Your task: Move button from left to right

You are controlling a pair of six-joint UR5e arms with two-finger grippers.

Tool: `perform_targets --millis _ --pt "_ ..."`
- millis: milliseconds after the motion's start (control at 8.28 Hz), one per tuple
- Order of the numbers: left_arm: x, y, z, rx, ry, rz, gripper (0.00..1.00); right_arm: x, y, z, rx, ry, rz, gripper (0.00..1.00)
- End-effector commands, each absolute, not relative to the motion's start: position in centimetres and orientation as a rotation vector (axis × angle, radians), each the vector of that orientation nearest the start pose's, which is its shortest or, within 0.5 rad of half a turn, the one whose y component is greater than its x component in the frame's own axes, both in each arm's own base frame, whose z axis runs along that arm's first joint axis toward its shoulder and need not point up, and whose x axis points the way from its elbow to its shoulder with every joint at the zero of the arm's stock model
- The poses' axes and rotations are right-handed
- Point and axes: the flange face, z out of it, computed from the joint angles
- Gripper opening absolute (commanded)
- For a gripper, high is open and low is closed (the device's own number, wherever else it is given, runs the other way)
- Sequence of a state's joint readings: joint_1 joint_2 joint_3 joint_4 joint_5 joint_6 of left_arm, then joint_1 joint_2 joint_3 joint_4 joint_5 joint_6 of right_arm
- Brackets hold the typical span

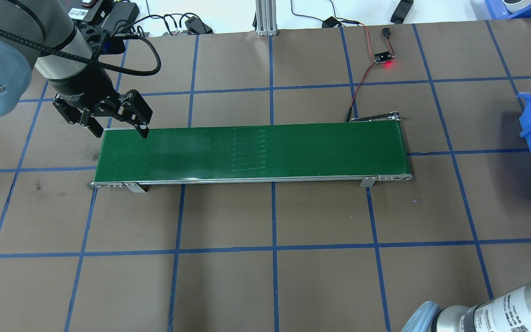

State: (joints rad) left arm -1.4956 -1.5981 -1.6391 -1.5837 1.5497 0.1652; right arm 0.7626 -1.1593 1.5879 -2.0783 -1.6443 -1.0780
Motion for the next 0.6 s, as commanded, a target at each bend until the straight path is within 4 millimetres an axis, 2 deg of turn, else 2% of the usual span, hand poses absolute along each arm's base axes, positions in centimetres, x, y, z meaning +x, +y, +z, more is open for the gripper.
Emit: perform_targets --millis 0,121,242,362,483 --pt "-9.8 -50.26 43.43 0.139 3.169 0.187 1.0 -37.1 -52.76 23.67 -0.471 3.195 0.0 0.27" --pt "-9.79 -50.34 43.27 0.139 3.169 0.192 1.0 -37.2 -52.73 23.36 -0.505 3.189 0.003 0.35" --pt "-9.79 -50.34 43.27 0.139 3.169 0.192 1.0 -37.27 -52.73 23.54 -0.513 3.194 0.006 0.57" --pt "-9.79 -50.34 43.27 0.139 3.169 0.192 1.0 -37.33 -52.66 23.73 -0.593 3.182 0.007 0.85" --pt "-9.79 -50.33 43.26 0.139 3.169 0.194 1.0 -37.45 -52.52 24.23 -0.619 3.184 -0.001 0.9"
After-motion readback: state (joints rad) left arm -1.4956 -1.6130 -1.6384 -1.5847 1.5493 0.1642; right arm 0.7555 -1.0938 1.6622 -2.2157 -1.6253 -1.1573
